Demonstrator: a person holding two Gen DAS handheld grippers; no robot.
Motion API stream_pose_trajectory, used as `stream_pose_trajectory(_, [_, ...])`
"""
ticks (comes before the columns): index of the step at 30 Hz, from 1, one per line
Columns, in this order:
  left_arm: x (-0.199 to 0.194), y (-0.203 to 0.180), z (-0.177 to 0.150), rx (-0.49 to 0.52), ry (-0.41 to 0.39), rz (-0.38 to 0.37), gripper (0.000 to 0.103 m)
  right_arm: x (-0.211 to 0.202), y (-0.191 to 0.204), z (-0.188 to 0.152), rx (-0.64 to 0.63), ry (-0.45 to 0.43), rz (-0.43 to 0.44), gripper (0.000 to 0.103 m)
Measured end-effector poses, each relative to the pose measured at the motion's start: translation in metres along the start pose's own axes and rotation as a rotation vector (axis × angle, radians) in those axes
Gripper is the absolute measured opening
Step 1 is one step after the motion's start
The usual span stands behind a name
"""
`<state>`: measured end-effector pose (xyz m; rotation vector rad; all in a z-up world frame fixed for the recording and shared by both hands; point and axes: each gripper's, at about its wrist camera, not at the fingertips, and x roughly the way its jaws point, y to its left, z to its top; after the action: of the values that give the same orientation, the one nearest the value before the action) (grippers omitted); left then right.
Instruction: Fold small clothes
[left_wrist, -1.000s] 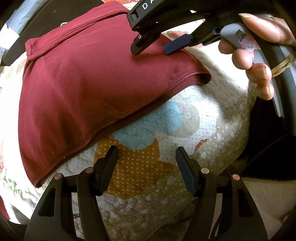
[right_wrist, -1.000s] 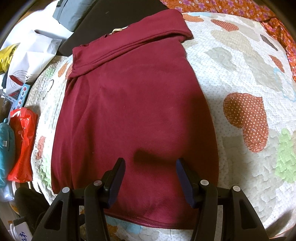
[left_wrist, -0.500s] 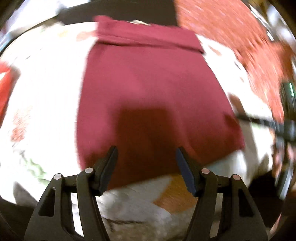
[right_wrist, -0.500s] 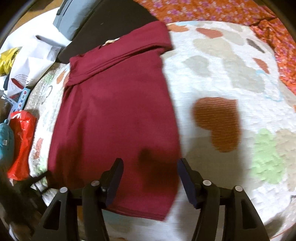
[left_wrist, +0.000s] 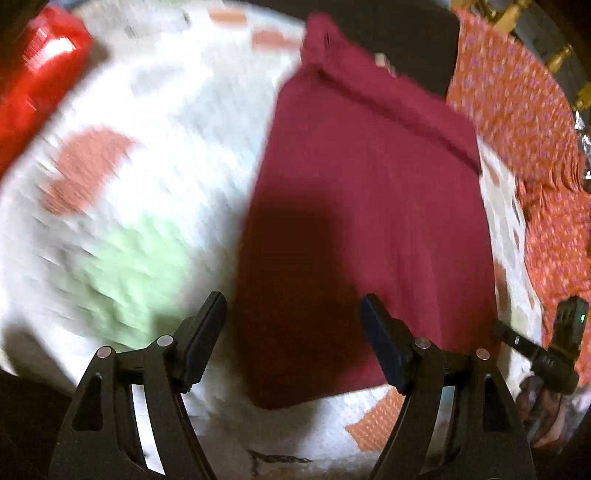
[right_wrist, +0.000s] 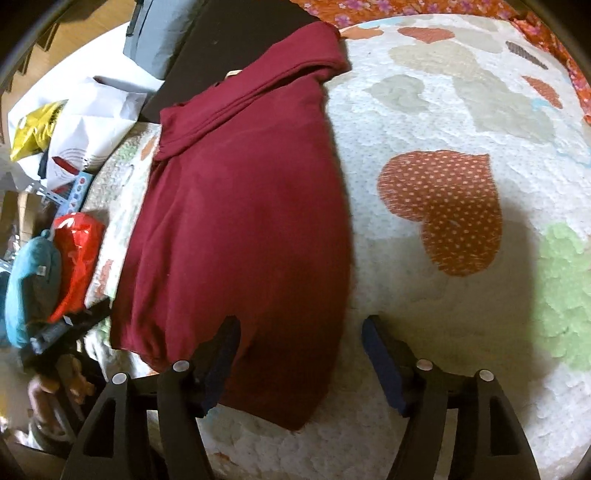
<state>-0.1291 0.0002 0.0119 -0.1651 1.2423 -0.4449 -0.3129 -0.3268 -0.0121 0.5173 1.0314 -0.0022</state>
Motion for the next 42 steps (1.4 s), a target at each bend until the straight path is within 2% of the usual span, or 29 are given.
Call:
stream_pose_trajectory(1, [0.001,-0.005,-0.002,0.026,-0.026,0.018,0.080,0.003,0.002,0.000,-0.005,-0.006,0.013,0.069])
stream_pose_trajectory(2, [0.003,-0.012,-0.004,0.063,-0.049,0.022,0.088,0.006,0.005,-0.001,-0.022,-0.020,0.013,0.069])
stream_pose_trajectory(3, [0.005,-0.016,-0.005,0.082,-0.040,0.029,0.090,0.009,0.008,-0.002,-0.044,-0.028,0.005,0.069])
stream_pose_trajectory(5, [0.009,-0.022,-0.003,0.120,-0.032,0.041,0.089,0.010,0.018,-0.002,-0.117,-0.014,-0.025,0.049])
stream_pose_trajectory(6, [0.008,-0.022,-0.002,0.121,-0.033,0.023,0.081,0.009,0.020,0.002,-0.120,0.005,0.037,0.017])
stream_pose_trajectory(7, [0.006,-0.021,0.002,0.113,-0.034,0.010,0.048,0.006,0.018,0.007,-0.071,0.007,0.164,0.009])
stream_pose_trajectory(8, [0.004,-0.018,0.006,0.097,-0.015,-0.028,0.008,0.002,0.019,0.011,-0.051,-0.011,0.222,0.009])
stream_pose_trajectory(10, [0.004,-0.009,0.018,0.029,0.055,-0.132,0.009,-0.007,0.026,0.024,-0.057,-0.046,0.296,0.009])
stream_pose_trajectory(11, [0.003,-0.011,0.023,0.026,0.065,-0.152,0.009,-0.010,0.029,0.033,-0.055,-0.059,0.339,0.009])
stream_pose_trajectory(13, [-0.007,-0.016,0.040,0.039,0.055,-0.195,0.009,-0.017,0.034,0.058,-0.049,-0.094,0.412,0.009])
stream_pose_trajectory(15, [-0.021,-0.033,0.066,0.058,0.012,-0.226,0.009,-0.025,0.040,0.089,-0.057,-0.145,0.448,0.009])
stream_pose_trajectory(16, [-0.028,-0.039,0.083,0.067,-0.016,-0.233,0.009,-0.025,0.040,0.089,-0.057,-0.145,0.448,0.009])
stream_pose_trajectory(18, [-0.035,-0.053,0.117,0.070,-0.065,-0.238,0.009,-0.028,0.046,0.141,-0.063,-0.222,0.470,0.009])
stream_pose_trajectory(23, [-0.022,-0.085,0.214,0.090,-0.170,-0.173,0.009,0.000,0.042,0.224,-0.006,-0.287,0.414,0.009])
stream_pose_trajectory(25, [-0.007,-0.087,0.251,0.073,-0.206,-0.119,0.009,0.022,0.028,0.258,0.080,-0.317,0.388,0.009])
stream_pose_trajectory(27, [0.009,-0.071,0.277,0.020,-0.222,-0.127,0.009,0.053,0.013,0.288,0.183,-0.349,0.367,0.011])
stream_pose_trajectory(28, [0.019,-0.063,0.291,-0.008,-0.218,-0.134,0.009,0.064,0.007,0.298,0.211,-0.343,0.366,0.014])
stream_pose_trajectory(29, [0.027,-0.060,0.301,-0.027,-0.214,-0.133,0.010,0.064,0.007,0.298,0.211,-0.343,0.366,0.023])
stream_pose_trajectory(30, [0.033,-0.055,0.310,-0.051,-0.211,-0.127,0.011,0.077,0.003,0.307,0.237,-0.321,0.357,0.047])
stream_pose_trajectory(31, [0.038,-0.047,0.320,-0.075,-0.203,-0.121,0.018,0.093,-0.009,0.322,0.290,-0.287,0.289,0.057])
stream_pose_trajectory(33, [0.035,-0.039,0.333,-0.086,-0.213,-0.124,0.033,0.088,-0.012,0.324,0.292,-0.317,0.303,0.057])
stream_pose_trajectory(34, [0.027,-0.035,0.335,-0.079,-0.242,-0.110,0.051,0.078,-0.015,0.326,0.289,-0.356,0.322,0.057])
stream_pose_trajectory(35, [0.018,-0.034,0.336,-0.070,-0.272,-0.100,0.067,0.052,-0.019,0.324,0.274,-0.447,0.328,0.057])
stream_pose_trajectory(37, [-0.004,-0.031,0.336,-0.052,-0.353,-0.098,0.072,0.027,-0.012,0.318,0.216,-0.508,0.293,0.057])
stream_pose_trajectory(38, [-0.012,-0.032,0.336,-0.033,-0.376,-0.103,0.072,0.023,-0.004,0.317,0.164,-0.498,0.272,0.057])
stream_pose_trajectory(39, [-0.015,-0.035,0.336,-0.011,-0.380,-0.102,0.072,0.023,-0.004,0.317,0.164,-0.498,0.272,0.057])
stream_pose_trajectory(40, [-0.014,-0.038,0.336,0.005,-0.379,-0.099,0.072,0.026,0.022,0.319,0.017,-0.440,0.198,0.057])
stream_pose_trajectory(41, [-0.010,-0.043,0.333,0.022,-0.377,-0.098,0.072,0.035,0.043,0.318,-0.077,-0.406,0.128,0.056])
stream_pose_trajectory(42, [-0.005,-0.049,0.331,0.030,-0.368,-0.096,0.072,0.043,0.052,0.317,-0.122,-0.388,0.092,0.055])
